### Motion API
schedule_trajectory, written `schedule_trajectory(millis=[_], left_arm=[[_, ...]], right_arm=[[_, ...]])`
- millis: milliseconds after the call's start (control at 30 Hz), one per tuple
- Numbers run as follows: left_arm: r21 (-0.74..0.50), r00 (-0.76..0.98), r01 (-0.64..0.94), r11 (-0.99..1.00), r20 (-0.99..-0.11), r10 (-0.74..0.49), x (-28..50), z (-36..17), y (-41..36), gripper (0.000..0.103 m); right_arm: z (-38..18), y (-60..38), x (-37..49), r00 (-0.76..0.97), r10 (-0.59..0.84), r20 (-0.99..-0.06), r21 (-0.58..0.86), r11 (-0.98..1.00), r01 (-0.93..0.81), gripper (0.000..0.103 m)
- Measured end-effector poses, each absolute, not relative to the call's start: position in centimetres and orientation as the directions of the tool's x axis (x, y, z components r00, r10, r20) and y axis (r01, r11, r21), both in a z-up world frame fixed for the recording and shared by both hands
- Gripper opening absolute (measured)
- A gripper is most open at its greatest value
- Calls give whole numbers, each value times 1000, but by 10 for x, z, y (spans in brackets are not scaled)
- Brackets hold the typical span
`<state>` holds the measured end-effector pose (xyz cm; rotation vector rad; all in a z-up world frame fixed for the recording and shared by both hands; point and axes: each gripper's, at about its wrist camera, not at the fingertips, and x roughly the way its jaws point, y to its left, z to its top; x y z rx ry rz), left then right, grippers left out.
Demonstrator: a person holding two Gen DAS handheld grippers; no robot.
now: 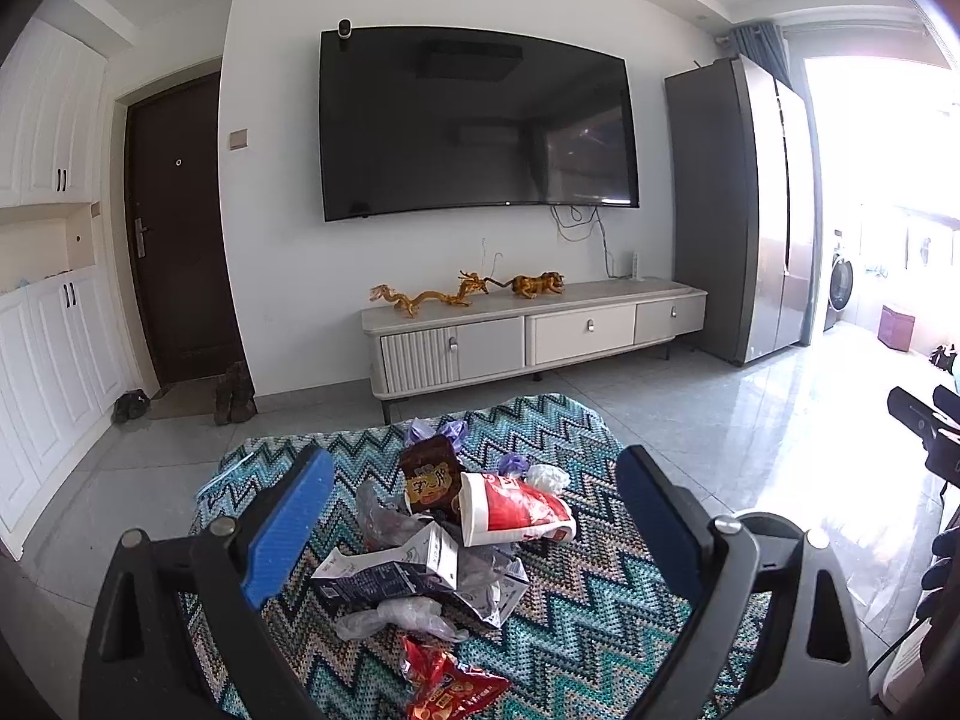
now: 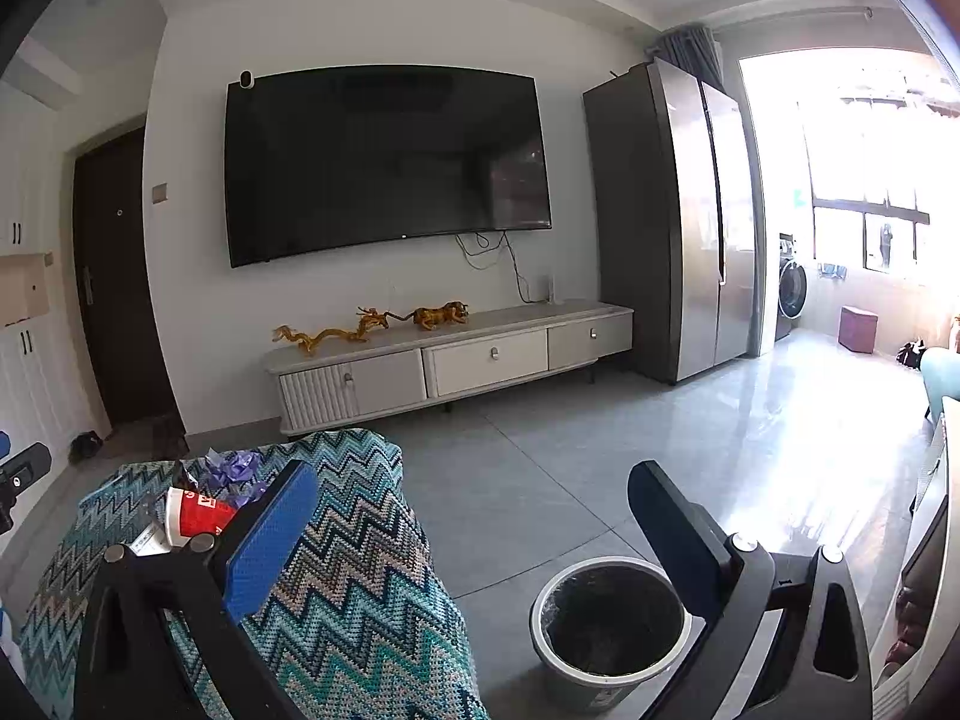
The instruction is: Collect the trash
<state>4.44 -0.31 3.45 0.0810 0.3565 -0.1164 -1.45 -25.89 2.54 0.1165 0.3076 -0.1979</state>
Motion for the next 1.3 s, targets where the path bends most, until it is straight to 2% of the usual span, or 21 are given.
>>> schedule_trajectory(millis=[600, 867, 967, 1133, 1300], left_arm=[[88, 899, 42, 995, -438, 1, 82, 6, 30, 95], [68, 845, 0, 998, -534, 36, 93, -25, 73, 95], [59, 811, 23, 998, -585, 16, 88, -40, 84, 95], [-36, 711, 106, 994, -695, -102, 82, -75, 83, 95], [-104, 627, 185, 977, -753, -199, 90, -102, 63, 93]], right_arm=[[0, -270, 28, 901, -151, -408, 90, 975, 204, 103], [-18, -250, 55, 875, -30, -484, 86, 993, 82, 103], [-29, -234, 70, 851, 57, -522, 90, 996, -11, 103], [-52, -193, 97, 784, 179, -594, 64, 982, -176, 103], [-74, -144, 122, 711, 225, -666, -51, 937, -345, 103]])
